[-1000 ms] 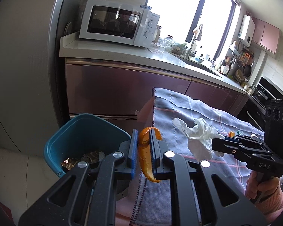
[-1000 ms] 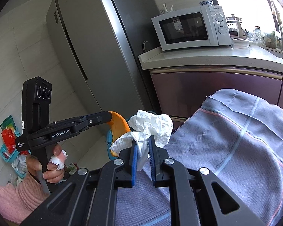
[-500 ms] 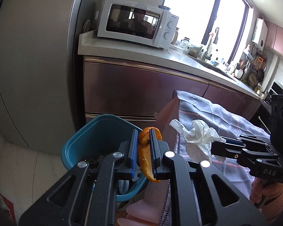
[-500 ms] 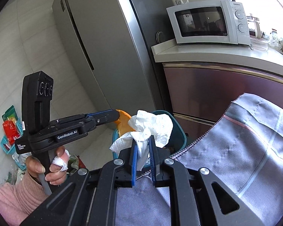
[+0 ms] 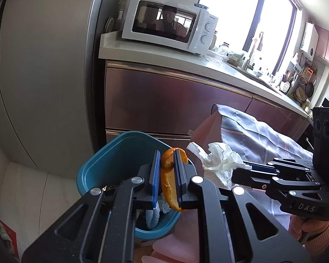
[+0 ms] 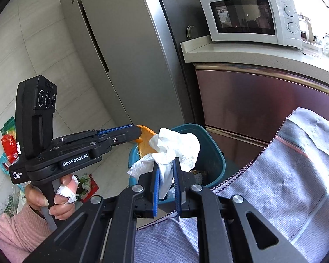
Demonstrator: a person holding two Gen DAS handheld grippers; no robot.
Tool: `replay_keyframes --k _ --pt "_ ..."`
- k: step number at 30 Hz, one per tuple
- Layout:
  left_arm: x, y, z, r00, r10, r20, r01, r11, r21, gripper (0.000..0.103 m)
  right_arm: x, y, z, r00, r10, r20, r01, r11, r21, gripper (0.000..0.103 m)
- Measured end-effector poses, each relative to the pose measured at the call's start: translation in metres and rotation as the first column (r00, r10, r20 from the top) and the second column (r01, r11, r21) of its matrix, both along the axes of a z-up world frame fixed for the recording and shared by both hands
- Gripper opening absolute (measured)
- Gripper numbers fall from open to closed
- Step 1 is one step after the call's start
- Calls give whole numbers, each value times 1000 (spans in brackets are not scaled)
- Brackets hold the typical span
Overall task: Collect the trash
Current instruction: 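Carry the orange peel and tissue to the teal bin, then open both grippers to drop the peel and tissue into the bin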
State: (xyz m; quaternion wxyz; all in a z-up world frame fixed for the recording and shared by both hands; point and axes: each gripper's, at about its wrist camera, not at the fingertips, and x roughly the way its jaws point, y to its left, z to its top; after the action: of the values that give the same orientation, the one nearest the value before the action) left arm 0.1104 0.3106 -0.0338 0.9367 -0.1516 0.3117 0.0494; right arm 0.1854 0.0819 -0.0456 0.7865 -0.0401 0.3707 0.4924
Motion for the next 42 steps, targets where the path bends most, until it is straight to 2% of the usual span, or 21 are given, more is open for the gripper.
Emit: replay_keyframes --k 7,33,42 --pt "3 3 -6 1000 20 -15 -19 1000 4 13 6 13 -6 1000 11 -9 -11 1000 -28 10" --pt "41 15 -56 990 67 -124 -67 998 5 13 33 61 -44 996 4 -89 -19 987 -161 12" --pt "54 14 -72 986 57 -154 -58 998 0 15 39 67 -55 993 -18 -121 -6 981 -194 19"
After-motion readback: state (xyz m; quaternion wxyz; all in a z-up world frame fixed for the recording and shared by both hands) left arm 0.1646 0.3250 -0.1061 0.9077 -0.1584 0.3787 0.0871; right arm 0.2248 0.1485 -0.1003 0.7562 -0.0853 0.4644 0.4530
